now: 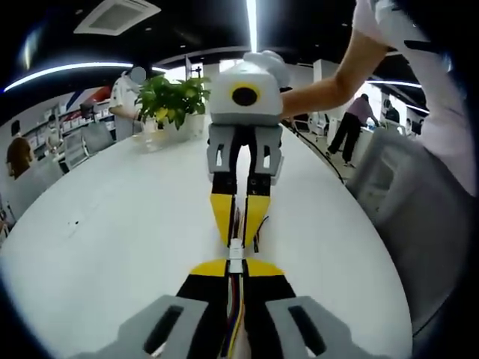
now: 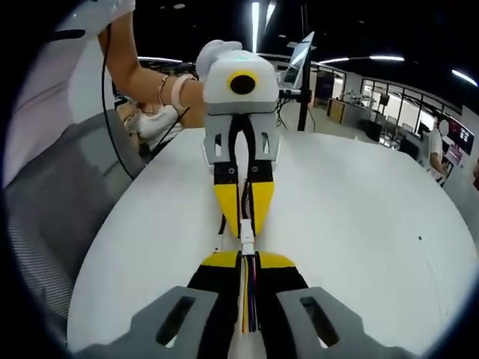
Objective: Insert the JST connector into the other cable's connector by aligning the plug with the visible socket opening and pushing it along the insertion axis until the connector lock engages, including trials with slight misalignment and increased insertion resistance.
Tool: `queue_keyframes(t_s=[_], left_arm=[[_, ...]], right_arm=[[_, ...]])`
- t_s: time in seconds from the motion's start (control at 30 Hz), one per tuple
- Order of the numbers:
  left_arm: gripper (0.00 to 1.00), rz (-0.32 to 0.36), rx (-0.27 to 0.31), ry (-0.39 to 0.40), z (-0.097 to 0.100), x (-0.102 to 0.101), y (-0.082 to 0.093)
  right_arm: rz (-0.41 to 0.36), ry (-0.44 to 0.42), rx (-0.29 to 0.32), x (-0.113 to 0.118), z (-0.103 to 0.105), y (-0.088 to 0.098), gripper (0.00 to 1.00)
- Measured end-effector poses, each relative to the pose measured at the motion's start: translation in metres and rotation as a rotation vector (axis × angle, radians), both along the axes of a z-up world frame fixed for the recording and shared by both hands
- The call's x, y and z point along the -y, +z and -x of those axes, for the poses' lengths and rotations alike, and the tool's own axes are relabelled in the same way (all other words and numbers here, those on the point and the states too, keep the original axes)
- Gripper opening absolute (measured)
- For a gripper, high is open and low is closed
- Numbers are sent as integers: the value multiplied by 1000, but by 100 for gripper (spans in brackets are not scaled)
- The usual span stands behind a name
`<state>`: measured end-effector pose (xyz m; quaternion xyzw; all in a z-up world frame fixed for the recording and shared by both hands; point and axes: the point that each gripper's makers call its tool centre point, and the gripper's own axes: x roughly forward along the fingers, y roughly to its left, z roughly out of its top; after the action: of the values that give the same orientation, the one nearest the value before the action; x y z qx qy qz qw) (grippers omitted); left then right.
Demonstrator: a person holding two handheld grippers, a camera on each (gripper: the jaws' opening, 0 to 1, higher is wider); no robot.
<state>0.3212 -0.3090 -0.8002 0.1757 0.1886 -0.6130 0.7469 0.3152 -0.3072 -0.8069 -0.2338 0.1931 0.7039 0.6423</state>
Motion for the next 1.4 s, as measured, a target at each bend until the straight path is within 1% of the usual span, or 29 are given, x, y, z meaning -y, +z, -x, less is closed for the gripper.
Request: queue_keyframes(t_s=[0.07, 0.17, 0.37, 0.5, 0.6, 0.7, 0.83, 1.0, 1.1, 1.2, 1.23, 1.27, 1.4], left_arm=[[0, 1, -1, 2, 0, 0, 0], [0, 27, -26, 15, -1, -1, 2], [0, 61, -41, 18, 0, -3, 8], [0, 85, -43, 1, 3, -3, 12], [0, 108, -50, -1, 4, -3, 15], [0, 143, -65, 7, 3, -4, 18], [0, 176, -77, 16, 1, -5, 22], [0, 182, -86, 12, 3, -5, 23], [0, 184, -99, 2, 5, -4, 23], [0, 183, -100, -16, 9, -4, 21], [0, 186, -99, -17, 9, -4, 22], [0, 200, -104, -19, 10, -3, 23], [0, 188, -102, -20, 10, -3, 22]], right_arm=[[-3, 0, -4, 0, 0, 0, 3], [-16, -6, -18, 1, -1, 2, 3], [-56, 2, -30, -1, -2, 9, 3], [-81, 12, -54, 0, 1, 13, 3], [-110, 8, -83, 0, 1, 17, 3], [-145, -3, -114, 0, 0, 22, 3], [-176, -14, -135, 0, -2, 26, 3], [-196, -17, -158, 0, -1, 27, 3], [-193, -21, -188, 1, 2, 26, 2], [-191, -6, -184, 1, 5, 25, 2], [-195, -5, -190, 1, 6, 25, 2], [-202, -10, -210, 0, 7, 26, 2], [-207, -9, -206, 0, 7, 26, 2]])
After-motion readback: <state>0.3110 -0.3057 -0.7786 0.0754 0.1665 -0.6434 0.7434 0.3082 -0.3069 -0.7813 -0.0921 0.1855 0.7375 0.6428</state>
